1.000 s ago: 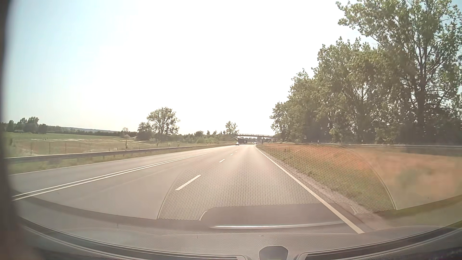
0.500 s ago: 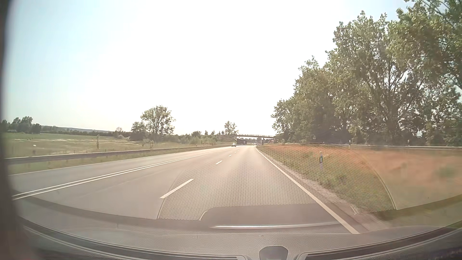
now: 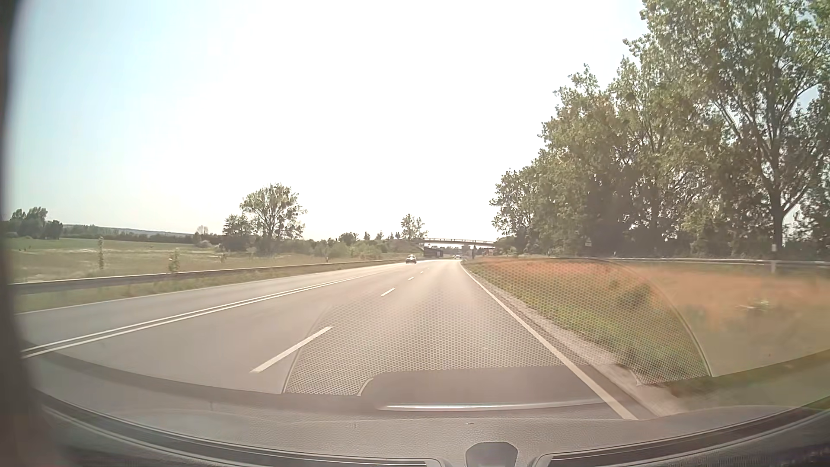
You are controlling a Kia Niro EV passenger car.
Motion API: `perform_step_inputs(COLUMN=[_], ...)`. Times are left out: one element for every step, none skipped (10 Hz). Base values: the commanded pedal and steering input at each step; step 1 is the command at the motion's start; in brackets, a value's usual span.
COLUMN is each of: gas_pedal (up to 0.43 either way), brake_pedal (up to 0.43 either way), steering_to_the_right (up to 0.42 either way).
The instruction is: Follow the waypoints while adhering to traffic rules and regulations
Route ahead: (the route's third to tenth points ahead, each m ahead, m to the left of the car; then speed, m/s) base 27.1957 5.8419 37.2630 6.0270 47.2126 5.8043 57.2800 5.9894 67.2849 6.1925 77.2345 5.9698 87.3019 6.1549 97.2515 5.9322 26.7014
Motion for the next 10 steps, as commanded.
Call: perform_step_inputs(gas_pedal=[0.461, 0.461, 0.461, 0.461, 0.461, 0.461, 0.461, 0.461, 0.461, 0.461], brake_pedal=[0.006, 0.006, 0.006, 0.006, 0.006, 0.006, 0.006, 0.006, 0.006, 0.006], steering_to_the_right=[0.002, 0.002, 0.002, 0.002, 0.002, 0.002, 0.002, 0.002, 0.002, 0.002])
